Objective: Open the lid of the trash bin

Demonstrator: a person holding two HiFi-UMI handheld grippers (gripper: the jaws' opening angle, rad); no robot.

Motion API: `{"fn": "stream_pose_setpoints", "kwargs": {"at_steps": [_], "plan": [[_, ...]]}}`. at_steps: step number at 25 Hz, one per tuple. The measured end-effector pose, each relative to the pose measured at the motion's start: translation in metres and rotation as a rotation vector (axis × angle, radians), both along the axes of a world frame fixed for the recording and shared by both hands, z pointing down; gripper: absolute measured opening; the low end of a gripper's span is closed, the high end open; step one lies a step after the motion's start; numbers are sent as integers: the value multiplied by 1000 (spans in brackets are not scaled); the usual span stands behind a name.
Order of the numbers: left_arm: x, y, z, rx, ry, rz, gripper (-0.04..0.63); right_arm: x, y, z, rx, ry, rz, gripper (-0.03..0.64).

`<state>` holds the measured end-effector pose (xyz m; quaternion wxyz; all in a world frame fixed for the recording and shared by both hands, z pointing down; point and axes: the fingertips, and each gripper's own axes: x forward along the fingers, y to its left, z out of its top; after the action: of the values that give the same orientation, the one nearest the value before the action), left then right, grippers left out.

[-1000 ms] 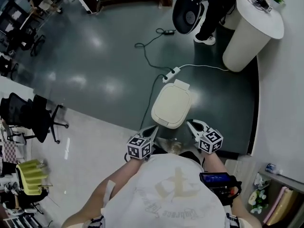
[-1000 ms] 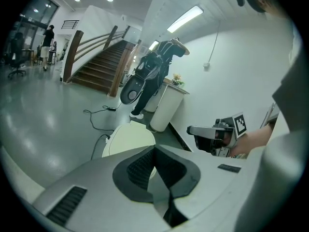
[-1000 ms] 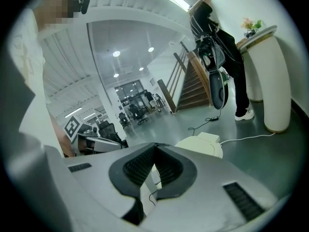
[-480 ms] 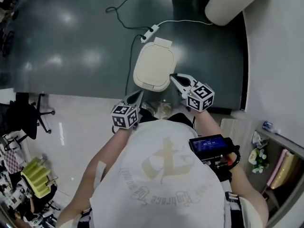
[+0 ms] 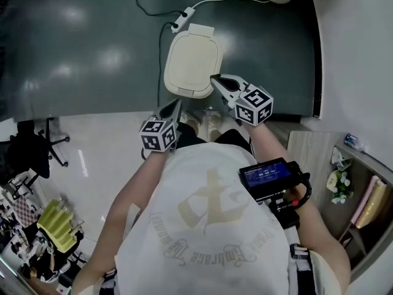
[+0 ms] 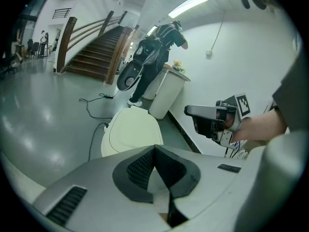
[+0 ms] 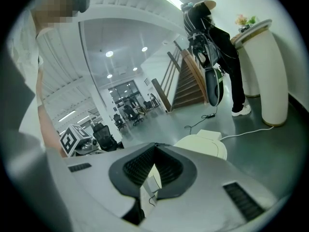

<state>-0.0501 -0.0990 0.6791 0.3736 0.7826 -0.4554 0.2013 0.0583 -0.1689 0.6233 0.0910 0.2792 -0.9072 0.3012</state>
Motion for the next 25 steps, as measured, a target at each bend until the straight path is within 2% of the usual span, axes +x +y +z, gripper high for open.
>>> {"fn": "stream_pose_setpoints", "kwargs": {"at_steps": [14,25], "plan": [[2,2,39,-58,-36,52,14,-17,15,26,-42,11,-13,6],[17,-10,68,-109,-99,82,15,0,18,44,-68,13,13,5]]}}
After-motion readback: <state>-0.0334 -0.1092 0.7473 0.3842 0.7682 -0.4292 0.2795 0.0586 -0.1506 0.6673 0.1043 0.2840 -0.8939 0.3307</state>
